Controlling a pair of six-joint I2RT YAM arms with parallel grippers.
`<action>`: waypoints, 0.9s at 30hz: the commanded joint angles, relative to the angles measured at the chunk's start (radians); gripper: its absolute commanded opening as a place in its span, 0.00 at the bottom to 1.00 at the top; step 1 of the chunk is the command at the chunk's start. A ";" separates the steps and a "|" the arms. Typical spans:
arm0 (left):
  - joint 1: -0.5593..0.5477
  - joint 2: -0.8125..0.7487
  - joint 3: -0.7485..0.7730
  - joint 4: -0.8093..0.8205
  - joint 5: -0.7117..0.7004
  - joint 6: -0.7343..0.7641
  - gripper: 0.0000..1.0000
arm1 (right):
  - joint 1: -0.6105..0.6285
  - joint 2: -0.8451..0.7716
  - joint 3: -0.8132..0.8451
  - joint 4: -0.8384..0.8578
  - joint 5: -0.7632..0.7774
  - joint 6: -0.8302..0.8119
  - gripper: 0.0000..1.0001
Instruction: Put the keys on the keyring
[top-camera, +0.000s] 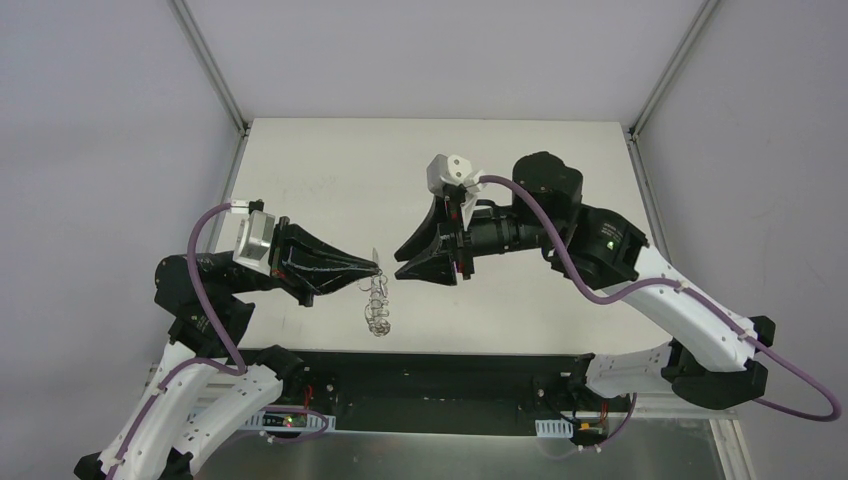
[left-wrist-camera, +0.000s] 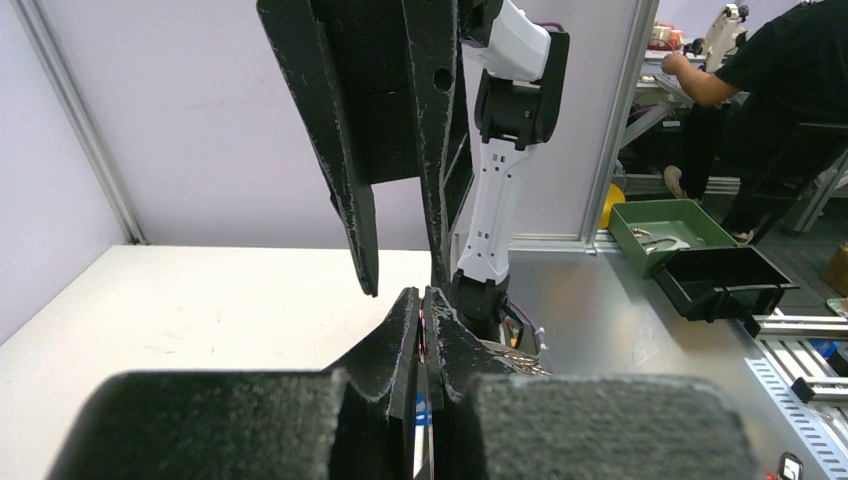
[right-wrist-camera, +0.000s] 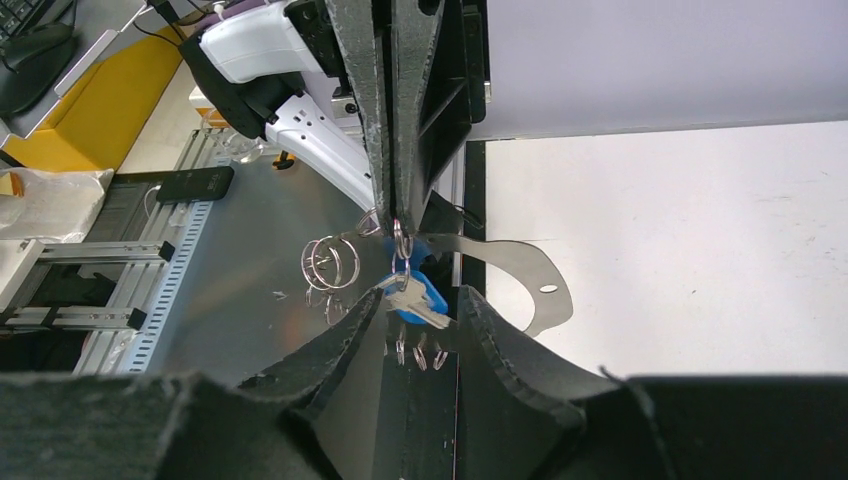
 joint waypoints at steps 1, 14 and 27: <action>-0.008 -0.006 0.010 0.073 0.006 -0.013 0.00 | 0.011 -0.015 0.004 0.040 -0.027 0.021 0.35; -0.008 -0.005 0.015 0.075 0.006 -0.016 0.00 | 0.025 0.043 0.040 0.070 -0.048 0.056 0.35; -0.008 -0.013 0.003 0.076 0.003 -0.012 0.00 | 0.042 0.064 0.052 0.071 -0.047 0.056 0.31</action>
